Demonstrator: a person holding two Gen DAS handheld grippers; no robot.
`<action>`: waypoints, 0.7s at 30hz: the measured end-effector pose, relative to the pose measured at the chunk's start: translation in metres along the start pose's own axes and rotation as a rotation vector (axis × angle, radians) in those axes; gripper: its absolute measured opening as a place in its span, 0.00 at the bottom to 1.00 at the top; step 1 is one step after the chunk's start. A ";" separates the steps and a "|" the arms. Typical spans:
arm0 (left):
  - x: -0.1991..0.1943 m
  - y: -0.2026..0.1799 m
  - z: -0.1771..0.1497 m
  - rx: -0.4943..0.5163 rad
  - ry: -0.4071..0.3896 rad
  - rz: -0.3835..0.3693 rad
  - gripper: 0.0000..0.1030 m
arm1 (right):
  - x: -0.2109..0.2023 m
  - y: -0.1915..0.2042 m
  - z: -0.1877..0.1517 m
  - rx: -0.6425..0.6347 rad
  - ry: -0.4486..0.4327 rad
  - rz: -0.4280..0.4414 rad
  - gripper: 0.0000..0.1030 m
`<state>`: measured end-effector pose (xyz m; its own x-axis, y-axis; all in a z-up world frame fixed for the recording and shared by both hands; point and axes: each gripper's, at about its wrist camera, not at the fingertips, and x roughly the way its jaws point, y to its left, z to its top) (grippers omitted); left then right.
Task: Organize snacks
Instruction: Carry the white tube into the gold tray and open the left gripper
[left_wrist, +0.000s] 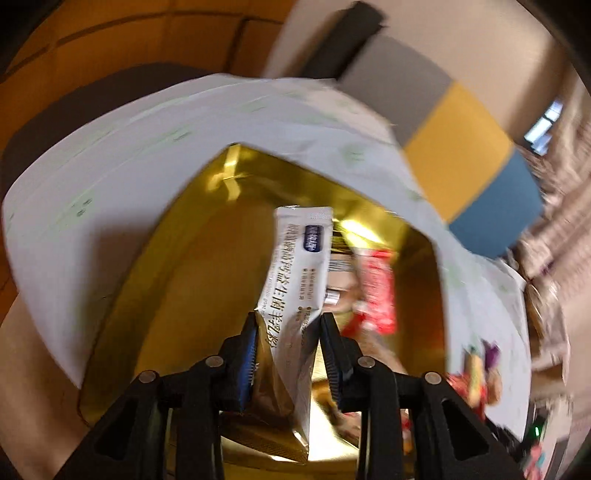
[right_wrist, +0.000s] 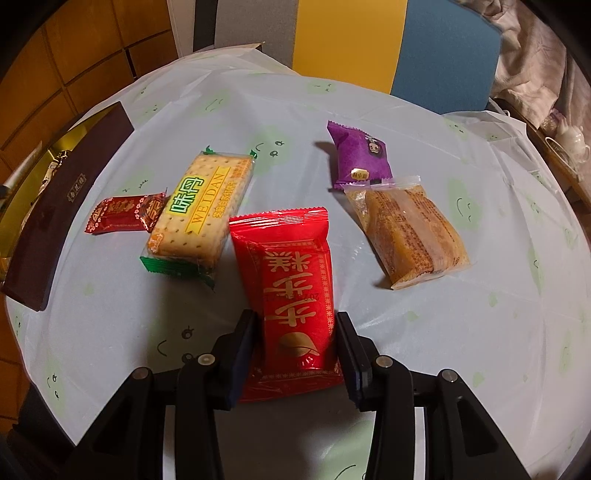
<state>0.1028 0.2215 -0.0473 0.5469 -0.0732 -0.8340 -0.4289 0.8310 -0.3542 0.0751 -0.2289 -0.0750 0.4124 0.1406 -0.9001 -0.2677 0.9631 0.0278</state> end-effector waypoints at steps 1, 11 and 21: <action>0.004 0.004 0.001 -0.012 0.010 0.000 0.32 | 0.000 0.000 0.000 0.001 0.000 0.000 0.43; -0.004 0.000 -0.016 0.054 -0.039 0.074 0.33 | 0.000 0.000 0.000 0.003 0.000 -0.005 0.44; -0.048 -0.045 -0.051 0.287 -0.145 0.061 0.33 | 0.000 0.001 -0.001 0.003 -0.018 -0.018 0.44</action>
<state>0.0593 0.1596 -0.0126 0.6320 0.0432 -0.7737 -0.2550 0.9544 -0.1550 0.0737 -0.2278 -0.0757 0.4326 0.1270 -0.8926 -0.2575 0.9662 0.0126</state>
